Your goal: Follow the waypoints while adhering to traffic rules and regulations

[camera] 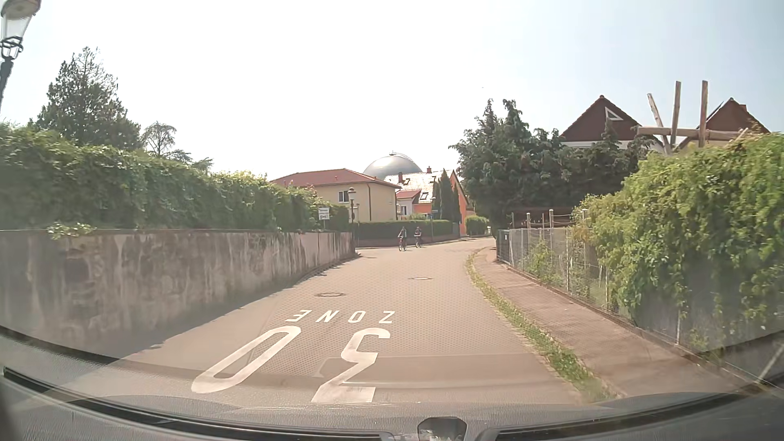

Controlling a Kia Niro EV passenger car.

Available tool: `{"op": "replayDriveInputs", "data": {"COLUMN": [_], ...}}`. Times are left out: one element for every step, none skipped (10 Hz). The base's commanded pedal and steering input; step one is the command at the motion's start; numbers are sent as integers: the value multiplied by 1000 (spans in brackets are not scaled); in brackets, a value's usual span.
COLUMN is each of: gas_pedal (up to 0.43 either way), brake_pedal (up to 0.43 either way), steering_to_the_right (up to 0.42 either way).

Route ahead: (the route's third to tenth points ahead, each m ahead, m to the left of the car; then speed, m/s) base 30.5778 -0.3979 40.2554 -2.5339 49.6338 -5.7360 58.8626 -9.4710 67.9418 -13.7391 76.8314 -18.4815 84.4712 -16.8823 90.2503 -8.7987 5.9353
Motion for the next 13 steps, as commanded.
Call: {"op": "replayDriveInputs", "data": {"gas_pedal": [87,87,87,87,87,87,87,87,87,87,87,87,87], "brake_pedal": [0,0,0,0,0,0,0,0,0,0,0,0,0], "steering_to_the_right": [13,11,7,6,10,16,18,17,14,14,13,14,14]}}
